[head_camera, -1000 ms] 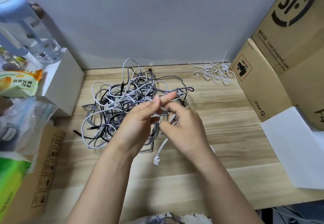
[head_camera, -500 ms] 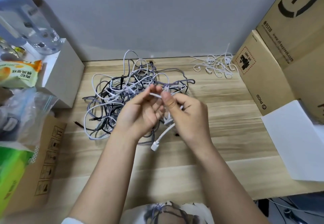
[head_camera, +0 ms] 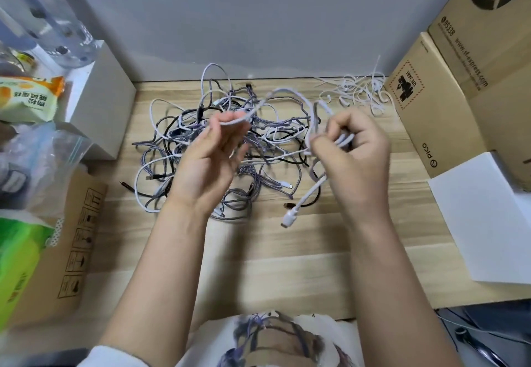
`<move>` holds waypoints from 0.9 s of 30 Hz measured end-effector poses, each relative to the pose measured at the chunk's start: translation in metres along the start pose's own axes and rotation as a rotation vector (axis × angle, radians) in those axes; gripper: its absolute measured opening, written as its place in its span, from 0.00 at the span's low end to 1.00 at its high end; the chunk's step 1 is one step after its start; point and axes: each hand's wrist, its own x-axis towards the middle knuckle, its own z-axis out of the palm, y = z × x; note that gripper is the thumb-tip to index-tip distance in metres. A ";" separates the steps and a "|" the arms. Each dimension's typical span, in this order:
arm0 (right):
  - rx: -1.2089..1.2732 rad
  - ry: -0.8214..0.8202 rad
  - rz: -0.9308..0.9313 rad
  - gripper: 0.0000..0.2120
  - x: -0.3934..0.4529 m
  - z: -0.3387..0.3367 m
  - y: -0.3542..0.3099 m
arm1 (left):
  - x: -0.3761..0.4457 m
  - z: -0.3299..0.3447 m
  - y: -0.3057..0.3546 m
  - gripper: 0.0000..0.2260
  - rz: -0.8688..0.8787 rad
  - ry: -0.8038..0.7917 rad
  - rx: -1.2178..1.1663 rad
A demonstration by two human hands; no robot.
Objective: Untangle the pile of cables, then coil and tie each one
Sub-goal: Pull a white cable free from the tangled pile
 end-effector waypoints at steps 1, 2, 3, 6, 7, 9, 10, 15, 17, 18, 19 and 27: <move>-0.025 -0.046 0.031 0.11 -0.001 0.004 0.005 | -0.004 0.006 0.001 0.16 0.023 -0.059 0.078; -0.054 -0.093 0.054 0.12 -0.003 0.009 0.008 | -0.007 0.012 0.001 0.14 0.045 -0.110 0.148; -0.104 -0.139 0.064 0.14 -0.005 0.013 0.011 | -0.009 0.015 0.001 0.11 0.066 -0.148 0.201; -0.263 -0.292 0.046 0.13 -0.011 0.024 0.016 | -0.013 0.019 -0.002 0.05 0.095 -0.190 0.272; -0.295 -0.336 0.039 0.10 -0.013 0.026 0.018 | -0.014 0.019 -0.003 0.04 0.092 -0.196 0.286; -0.349 -0.363 0.007 0.06 -0.016 0.029 0.020 | -0.015 0.019 -0.006 0.08 0.069 -0.194 0.270; -0.365 -0.349 -0.015 0.09 -0.017 0.030 0.019 | -0.015 0.020 -0.006 0.10 0.049 -0.184 0.240; -0.194 -0.282 -0.120 0.20 -0.021 0.022 0.001 | 0.002 0.003 0.000 0.12 -0.186 -0.058 -0.265; 0.009 -0.277 -0.149 0.21 -0.023 0.014 -0.014 | 0.014 -0.018 -0.002 0.12 -0.229 0.073 -0.383; 0.104 -0.270 -0.163 0.22 -0.024 0.009 -0.020 | 0.020 -0.028 -0.004 0.12 -0.231 0.139 -0.407; 0.185 -0.255 -0.175 0.22 -0.025 0.005 -0.025 | 0.025 -0.038 -0.005 0.12 -0.224 0.207 -0.421; 0.014 -0.090 -0.118 0.18 -0.011 0.000 -0.017 | 0.018 -0.027 0.005 0.16 -0.107 0.129 -0.134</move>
